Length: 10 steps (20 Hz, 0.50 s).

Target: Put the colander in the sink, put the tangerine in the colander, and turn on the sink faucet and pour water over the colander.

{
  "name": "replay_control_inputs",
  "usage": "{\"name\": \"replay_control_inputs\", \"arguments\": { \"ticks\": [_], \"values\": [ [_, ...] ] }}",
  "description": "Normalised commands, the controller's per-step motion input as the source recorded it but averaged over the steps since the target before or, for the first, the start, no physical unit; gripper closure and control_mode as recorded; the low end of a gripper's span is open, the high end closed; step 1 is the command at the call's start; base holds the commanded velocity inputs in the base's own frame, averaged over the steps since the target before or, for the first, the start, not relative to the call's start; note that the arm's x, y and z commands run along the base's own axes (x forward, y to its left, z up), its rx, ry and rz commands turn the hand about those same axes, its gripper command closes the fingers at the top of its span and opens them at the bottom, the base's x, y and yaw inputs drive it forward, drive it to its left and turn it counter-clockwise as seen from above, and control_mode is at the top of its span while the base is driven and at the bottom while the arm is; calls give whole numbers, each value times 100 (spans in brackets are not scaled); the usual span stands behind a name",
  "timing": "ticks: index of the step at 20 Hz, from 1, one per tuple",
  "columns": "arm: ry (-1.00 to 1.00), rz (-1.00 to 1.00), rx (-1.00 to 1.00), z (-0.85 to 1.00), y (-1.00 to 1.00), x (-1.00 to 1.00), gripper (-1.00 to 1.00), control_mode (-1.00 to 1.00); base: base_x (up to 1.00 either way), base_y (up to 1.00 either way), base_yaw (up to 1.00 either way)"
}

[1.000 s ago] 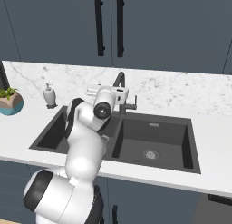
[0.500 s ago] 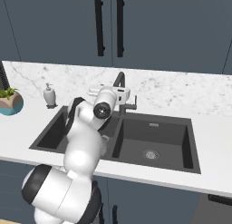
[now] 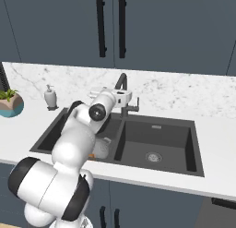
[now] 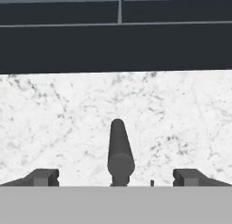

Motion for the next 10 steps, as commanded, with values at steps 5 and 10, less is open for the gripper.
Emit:
{"name": "replay_control_inputs", "arguments": {
  "ticks": [5, 10],
  "values": [
    [4, -2, 0, 0, 0, 3, -100, -100, 0, 0, 0],
    [0, 0, 0, 0, 0, 22, -100, -100, 0, 0, 0]
  ]
}}
